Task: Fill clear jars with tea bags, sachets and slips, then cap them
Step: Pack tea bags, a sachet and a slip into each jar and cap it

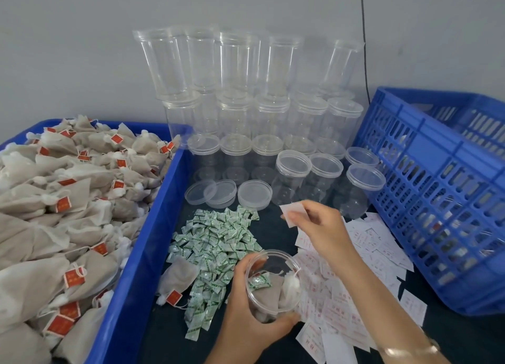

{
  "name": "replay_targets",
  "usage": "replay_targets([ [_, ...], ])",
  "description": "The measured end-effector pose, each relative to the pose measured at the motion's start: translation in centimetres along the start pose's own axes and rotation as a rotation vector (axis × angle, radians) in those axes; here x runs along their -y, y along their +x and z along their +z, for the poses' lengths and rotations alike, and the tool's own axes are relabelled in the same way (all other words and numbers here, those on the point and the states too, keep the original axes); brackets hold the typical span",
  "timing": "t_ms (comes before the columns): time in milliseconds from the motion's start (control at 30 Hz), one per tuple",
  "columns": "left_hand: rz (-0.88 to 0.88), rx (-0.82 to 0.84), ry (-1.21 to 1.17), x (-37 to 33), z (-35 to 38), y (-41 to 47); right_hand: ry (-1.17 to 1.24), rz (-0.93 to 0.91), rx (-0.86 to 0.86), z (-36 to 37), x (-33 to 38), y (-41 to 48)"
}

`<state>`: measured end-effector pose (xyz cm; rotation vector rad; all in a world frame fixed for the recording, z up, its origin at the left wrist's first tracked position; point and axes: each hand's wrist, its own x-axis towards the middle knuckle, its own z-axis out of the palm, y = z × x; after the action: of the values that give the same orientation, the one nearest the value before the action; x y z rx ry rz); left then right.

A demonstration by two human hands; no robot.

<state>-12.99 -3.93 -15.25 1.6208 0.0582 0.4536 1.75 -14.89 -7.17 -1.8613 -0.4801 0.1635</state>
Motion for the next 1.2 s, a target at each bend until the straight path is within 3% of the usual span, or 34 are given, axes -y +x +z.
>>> replay_targets([
  [100, 0.025, -0.021, -0.015, -0.2, 0.2, 0.0, -0.018, -0.238, 0.064, -0.2, 1.6, -4.6],
  [167, 0.023, -0.024, -0.029, -0.3, 0.2, 0.1, -0.139, -0.28, 0.14, 0.3, 1.0, -6.5],
  [267, 0.0, -0.024, -0.019, -0.2, 0.3, 0.0, -0.296, -0.233, 0.262, 0.8, -0.3, -7.5],
  [567, -0.054, -0.023, -0.078, -0.3, 0.3, -0.2, -0.452, -0.017, 0.555, -0.4, 0.1, -6.7],
  [767, -0.015, -0.044, 0.04, -3.0, 0.9, 1.2, -0.402, -0.01, 0.493, -2.3, 3.0, -7.3],
  [900, 0.031, 0.031, 0.079, -5.9, 3.2, 2.8, -0.806, 0.046, 0.498, -5.0, 5.7, -7.2],
  [1033, 0.149, 0.089, 0.115, -9.2, 7.0, 5.0, -0.962, -0.037, 0.322, -8.9, 9.2, -6.9],
  [1200, 0.251, 0.229, -0.042, -14.8, 11.6, 8.3, -1.046, -0.127, 0.095, -15.5, 14.0, -6.3],
])
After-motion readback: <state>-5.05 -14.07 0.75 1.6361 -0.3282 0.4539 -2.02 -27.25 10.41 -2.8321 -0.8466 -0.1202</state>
